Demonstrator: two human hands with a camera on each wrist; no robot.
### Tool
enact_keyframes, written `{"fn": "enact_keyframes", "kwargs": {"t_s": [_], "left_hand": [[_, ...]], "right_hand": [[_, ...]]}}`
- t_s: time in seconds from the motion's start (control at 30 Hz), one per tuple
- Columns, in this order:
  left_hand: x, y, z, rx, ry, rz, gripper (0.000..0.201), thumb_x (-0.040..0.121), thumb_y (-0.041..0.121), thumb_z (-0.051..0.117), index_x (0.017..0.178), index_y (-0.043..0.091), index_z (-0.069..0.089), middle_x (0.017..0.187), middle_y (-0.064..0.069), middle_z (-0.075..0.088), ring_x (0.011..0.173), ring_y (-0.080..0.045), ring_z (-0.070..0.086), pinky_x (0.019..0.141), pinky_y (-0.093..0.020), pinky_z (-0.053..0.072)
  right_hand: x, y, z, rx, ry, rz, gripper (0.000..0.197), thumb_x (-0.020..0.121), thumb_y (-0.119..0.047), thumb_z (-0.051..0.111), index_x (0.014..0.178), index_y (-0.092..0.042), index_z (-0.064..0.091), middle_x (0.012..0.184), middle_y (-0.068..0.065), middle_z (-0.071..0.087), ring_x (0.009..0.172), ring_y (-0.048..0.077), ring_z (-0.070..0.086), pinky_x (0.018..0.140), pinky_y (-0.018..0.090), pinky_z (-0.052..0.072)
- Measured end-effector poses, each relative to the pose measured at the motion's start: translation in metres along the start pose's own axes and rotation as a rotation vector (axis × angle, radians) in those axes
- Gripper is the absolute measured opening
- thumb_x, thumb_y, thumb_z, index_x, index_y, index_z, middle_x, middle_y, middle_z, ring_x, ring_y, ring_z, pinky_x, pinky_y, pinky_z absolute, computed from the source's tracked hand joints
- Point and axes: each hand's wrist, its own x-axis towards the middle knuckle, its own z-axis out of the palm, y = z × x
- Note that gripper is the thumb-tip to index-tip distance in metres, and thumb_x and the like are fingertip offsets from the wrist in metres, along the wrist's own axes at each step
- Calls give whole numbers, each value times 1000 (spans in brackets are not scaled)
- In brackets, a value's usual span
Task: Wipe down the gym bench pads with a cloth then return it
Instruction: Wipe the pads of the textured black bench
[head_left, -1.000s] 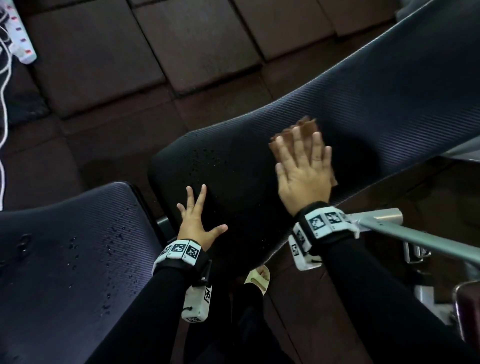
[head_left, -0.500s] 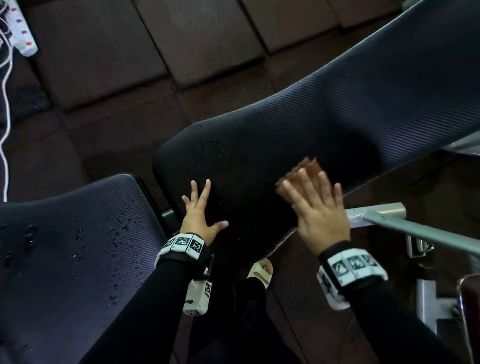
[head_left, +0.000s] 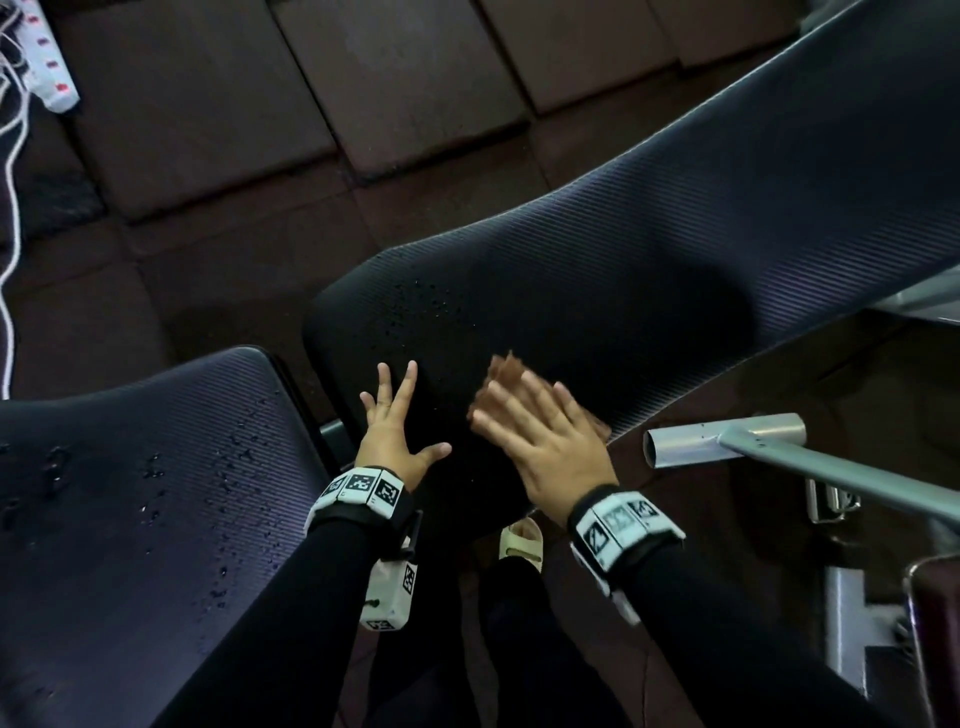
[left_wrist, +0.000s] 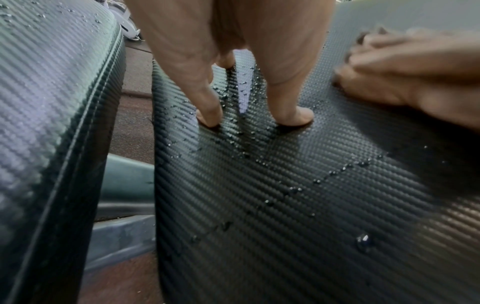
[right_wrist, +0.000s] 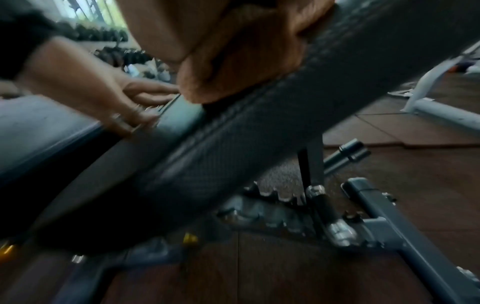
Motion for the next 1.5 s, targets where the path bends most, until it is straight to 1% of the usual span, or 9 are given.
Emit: {"fn": "enact_keyframes", "kwargs": {"t_s": [0.1,0.3,0.5,0.6,0.8,0.97,1.27,1.4,1.5], "left_hand": [[0,0,1,5,1,-9,112,73,20,80,140,52,-4,147,22,-23,143,-28,-14,111,-50,25],[-6,1,5,40,68,-34,109,74,25,79,142,50,-3,154,17,-17,145,-24,-9,113,-42,21],[-30,16,34,-142,255,-80,84,85,19,69,150,21,17,159,2,1,147,-17,2,118,-38,16],[-46,46,61,-144,426,-72,66,94,24,55,149,12,21,159,0,8,146,-15,10,117,-48,13],[-46,115,127,71,422,-31,73,96,55,27,147,20,-11,155,5,-20,142,-13,-23,114,-43,-15],[-27,114,129,95,543,-159,73,90,59,13,146,20,-11,157,2,-12,145,-15,-14,113,-42,-15],[-42,2,114,-270,696,-632,64,100,36,36,151,8,10,159,-10,10,146,-28,7,114,-52,1],[-63,32,149,-303,732,-606,65,98,25,46,149,2,12,157,-19,8,144,-38,5,114,-55,10],[-69,80,173,-182,681,-443,69,97,25,50,147,3,8,156,-21,-3,143,-41,-6,113,-56,8]], "right_hand": [[-28,10,-1,-11,-4,-20,61,87,-31,55,142,-40,32,154,-7,23,144,23,16,113,49,19],[-10,30,-22,30,69,172,53,90,-34,50,142,-35,37,154,-2,25,143,25,16,113,52,17],[13,3,-31,170,-144,68,51,93,-43,32,141,-29,39,154,-2,17,144,23,8,114,47,7],[21,23,-41,155,-58,138,53,92,-39,29,140,-20,43,154,1,23,143,22,14,114,47,6],[41,80,-40,57,1,210,55,98,-37,35,148,-17,24,157,9,6,144,21,-3,116,42,-5],[41,79,-31,-43,18,182,57,97,-37,26,149,-16,17,158,12,2,146,21,1,116,46,-2],[41,80,-24,-65,93,155,60,98,-43,21,150,-14,15,157,14,0,146,24,-1,116,47,-1],[41,80,-23,-62,107,151,60,98,-43,22,150,-14,15,157,15,0,146,25,-1,116,48,0],[40,79,-23,-61,116,152,60,97,-42,24,149,-13,16,157,16,2,146,25,1,116,48,1]]}}
